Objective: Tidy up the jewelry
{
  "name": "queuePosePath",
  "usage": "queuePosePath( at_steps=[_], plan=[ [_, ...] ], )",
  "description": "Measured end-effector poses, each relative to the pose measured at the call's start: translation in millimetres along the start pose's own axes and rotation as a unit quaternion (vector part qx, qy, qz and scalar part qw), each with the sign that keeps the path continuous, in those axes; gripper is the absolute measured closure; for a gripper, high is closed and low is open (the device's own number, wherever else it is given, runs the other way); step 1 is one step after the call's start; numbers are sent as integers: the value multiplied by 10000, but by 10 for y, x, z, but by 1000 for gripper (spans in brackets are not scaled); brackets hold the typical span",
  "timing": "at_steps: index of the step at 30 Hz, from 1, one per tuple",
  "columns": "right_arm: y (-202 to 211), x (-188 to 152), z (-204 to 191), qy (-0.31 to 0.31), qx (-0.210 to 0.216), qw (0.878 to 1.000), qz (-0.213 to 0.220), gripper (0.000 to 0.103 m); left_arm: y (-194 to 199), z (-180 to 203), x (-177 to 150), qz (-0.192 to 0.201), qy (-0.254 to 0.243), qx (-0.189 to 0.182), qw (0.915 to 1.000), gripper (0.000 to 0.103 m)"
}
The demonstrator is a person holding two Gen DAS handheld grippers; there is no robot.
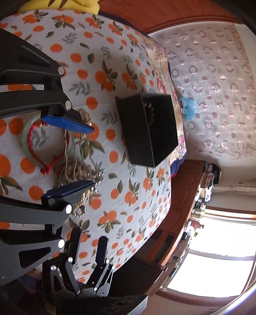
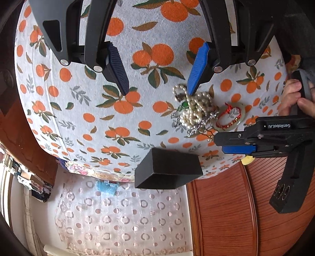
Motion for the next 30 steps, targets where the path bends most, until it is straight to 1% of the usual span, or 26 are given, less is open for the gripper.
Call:
queuePosePath(
  at_steps=[5,9,12,16,21,23,25,28,29,30],
  plan=[
    [2,-22,-2,-5,-4,10000,18,39,-72,116,-12,-88,-86,-94,9999,56],
    [0,-39,-8,0,-24,10000,36,39,-123,188,-2,-158,-87,-236,9996,57],
    [-1,-50,-16,2,-46,10000,35,39,-183,253,5,-237,-138,-303,9992,64],
    [-1,-48,-14,-2,-35,10000,36,39,-293,303,-19,-374,-182,-259,9988,71],
    [-1,-51,-16,6,-40,10000,34,39,-312,328,-23,-341,-238,-127,9991,72],
    [-3,-52,-15,11,-43,10000,37,39,-313,329,-39,-363,-255,-113,9990,78],
    [4,-54,-28,10,-46,10000,36,39,-297,320,-48,-345,-249,-111,9990,81],
    [-2,-60,-28,11,-43,10000,31,39,-243,291,-59,-306,-219,-108,9992,82],
    [0,-57,-29,12,-43,10000,32,39,-219,284,-60,-283,-214,-107,9993,87],
    [-1,-59,-29,13,-44,10000,32,39,-189,274,-58,-253,-206,-115,9994,87]
  ],
)
Point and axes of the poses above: each gripper's, at about its wrist camera, not at the fingertips, and y roughly against the way its jaws point, z to its right, x to its top, the point moved 2 cm from there along -y, roughly the way its jaws point, and after that the axes turned 3 degrees about y, right-handed, at the moved point
